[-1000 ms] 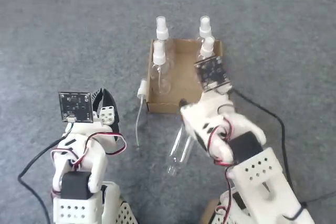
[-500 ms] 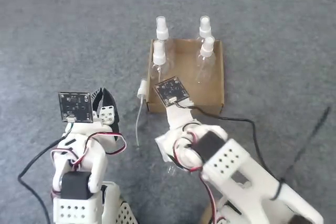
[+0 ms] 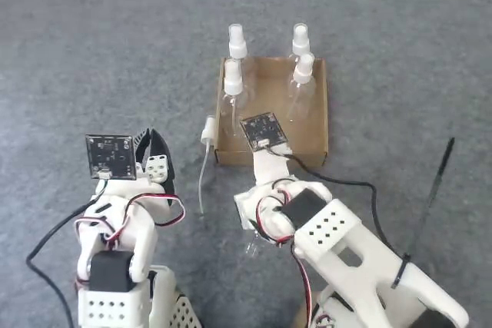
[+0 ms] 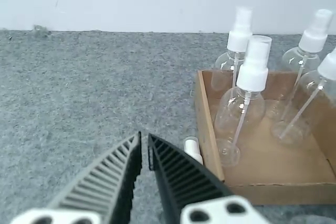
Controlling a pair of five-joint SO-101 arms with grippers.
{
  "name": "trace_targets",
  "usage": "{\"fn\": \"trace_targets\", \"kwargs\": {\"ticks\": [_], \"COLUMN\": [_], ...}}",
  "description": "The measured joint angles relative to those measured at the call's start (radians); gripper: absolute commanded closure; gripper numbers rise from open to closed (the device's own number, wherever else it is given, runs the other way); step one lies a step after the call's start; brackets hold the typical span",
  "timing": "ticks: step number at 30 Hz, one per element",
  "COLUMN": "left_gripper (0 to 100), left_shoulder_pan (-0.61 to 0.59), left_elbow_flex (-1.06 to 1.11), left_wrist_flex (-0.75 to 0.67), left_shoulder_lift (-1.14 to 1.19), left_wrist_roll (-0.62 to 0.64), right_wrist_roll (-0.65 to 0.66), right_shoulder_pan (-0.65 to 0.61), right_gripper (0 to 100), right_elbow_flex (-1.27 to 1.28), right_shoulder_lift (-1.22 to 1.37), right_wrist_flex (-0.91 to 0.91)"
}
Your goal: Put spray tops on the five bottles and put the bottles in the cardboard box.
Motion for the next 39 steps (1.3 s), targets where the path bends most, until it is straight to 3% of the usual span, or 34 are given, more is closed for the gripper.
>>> {"fn": "trace_targets", "kwargs": {"ticks": [5,27,34,39], "left_gripper": [99,99,99,99], "left_shoulder_pan": [0.0,0.0,-0.002,-0.002], "left_elbow_flex": [0.0,0.0,0.0,0.0], "left_wrist_flex": [0.0,0.0,0.0,0.0], "left_shoulder_lift": [0.0,0.0,0.0,0.0], "left_wrist_roll": [0.0,0.0,0.0,0.0], "right_wrist_roll": [-0.006,-0.006,-0.006,-0.005], "right_shoulder_pan": [0.002,0.002,0.078,0.117], "right_gripper": [70.8,71.4,71.6,86.3], "right_elbow_flex": [0.058,0.17,0.175,0.175], "right_shoulder_lift": [0.0,0.0,0.0,0.0], "right_wrist_flex": [-0.074,-0.101,-0.064,-0.009]}}
